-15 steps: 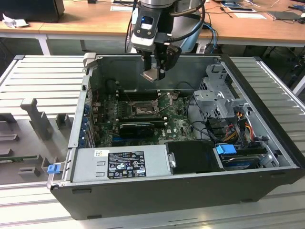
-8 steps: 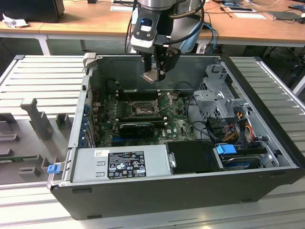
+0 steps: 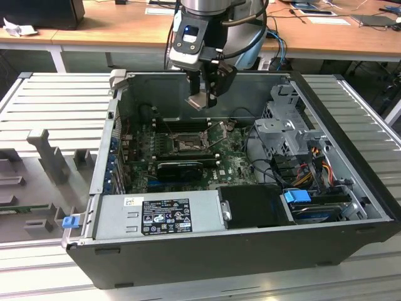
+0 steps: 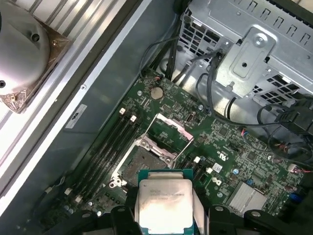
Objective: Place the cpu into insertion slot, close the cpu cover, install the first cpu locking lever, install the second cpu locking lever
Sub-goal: 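Place the cpu into insertion slot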
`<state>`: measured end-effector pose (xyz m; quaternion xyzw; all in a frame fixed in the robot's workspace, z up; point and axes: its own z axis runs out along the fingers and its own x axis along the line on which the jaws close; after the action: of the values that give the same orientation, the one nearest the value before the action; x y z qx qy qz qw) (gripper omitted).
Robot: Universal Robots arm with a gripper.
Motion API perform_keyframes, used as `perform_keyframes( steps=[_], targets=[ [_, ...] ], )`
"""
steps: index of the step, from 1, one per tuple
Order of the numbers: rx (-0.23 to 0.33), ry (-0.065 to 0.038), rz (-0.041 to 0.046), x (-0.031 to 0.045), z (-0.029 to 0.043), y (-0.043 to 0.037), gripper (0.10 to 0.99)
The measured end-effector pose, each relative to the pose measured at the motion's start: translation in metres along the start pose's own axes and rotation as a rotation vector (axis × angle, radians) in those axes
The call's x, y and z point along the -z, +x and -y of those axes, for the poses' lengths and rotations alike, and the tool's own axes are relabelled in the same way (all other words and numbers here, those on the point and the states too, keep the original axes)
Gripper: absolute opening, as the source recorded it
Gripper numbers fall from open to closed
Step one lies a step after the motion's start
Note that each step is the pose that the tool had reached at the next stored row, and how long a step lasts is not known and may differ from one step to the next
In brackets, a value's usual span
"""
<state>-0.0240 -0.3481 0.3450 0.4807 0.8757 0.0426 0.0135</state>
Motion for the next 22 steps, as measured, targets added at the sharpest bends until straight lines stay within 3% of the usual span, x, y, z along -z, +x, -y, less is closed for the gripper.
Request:
perform_keyframes(
  steps=[13,22],
  targets=[
    [-0.192,-0.003,0.0178,-0.0026,0.0002,0.0,0.525],
    [-0.371,-0.005,0.0346,-0.0063,0.0005,-0.0001,0.525]
  ],
)
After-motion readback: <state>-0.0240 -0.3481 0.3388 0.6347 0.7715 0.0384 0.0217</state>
